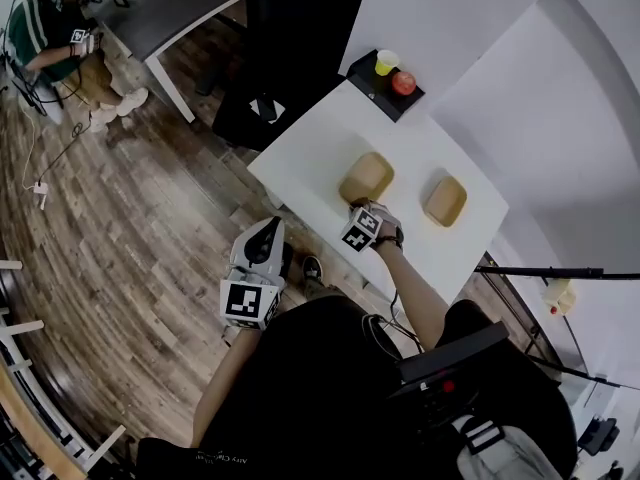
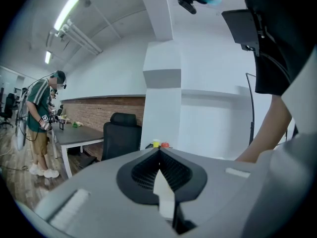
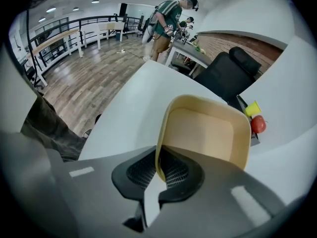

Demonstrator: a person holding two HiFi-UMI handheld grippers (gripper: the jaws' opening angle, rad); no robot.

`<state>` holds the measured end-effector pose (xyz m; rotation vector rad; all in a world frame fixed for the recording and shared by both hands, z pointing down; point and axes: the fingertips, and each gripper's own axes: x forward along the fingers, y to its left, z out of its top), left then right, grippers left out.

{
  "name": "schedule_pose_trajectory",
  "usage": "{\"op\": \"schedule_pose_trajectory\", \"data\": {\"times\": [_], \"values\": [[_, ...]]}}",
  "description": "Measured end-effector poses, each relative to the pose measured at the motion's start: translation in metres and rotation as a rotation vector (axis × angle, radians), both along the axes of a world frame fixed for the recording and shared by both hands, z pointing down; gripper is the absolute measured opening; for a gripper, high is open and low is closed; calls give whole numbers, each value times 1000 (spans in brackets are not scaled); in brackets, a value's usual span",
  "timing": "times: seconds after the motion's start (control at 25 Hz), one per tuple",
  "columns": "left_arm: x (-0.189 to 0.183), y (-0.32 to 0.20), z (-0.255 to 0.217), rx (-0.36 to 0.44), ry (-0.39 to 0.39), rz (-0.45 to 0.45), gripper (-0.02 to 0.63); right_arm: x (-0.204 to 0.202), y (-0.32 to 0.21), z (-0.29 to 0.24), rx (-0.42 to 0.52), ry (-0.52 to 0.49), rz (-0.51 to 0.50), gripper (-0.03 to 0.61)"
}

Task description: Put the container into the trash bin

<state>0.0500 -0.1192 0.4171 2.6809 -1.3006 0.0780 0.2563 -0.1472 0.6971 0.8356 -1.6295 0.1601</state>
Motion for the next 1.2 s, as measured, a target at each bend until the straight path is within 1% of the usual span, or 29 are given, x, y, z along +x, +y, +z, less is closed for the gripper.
{"op": "schedule_pose_trajectory", "data": {"times": [0.2,0.32,0.52,0.68,0.88,1.2], "values": [[-12,7,-4,10,23,27,-2,-19,20,-6,-20,7,-1,21],[-20,16,0,-4,32,39,-2,-29,29,-8,-21,13,-9,22],[-31,28,2,-10,38,62,-2,-46,31,-19,-3,17,-17,23],[-47,38,6,-17,43,58,-2,-68,35,-31,21,14,-42,23],[-69,45,9,-23,53,20,-2,-93,37,-41,50,14,-91,23],[-131,64,24,-58,56,-110,-2,-157,52,-41,71,1,-210,23]]}}
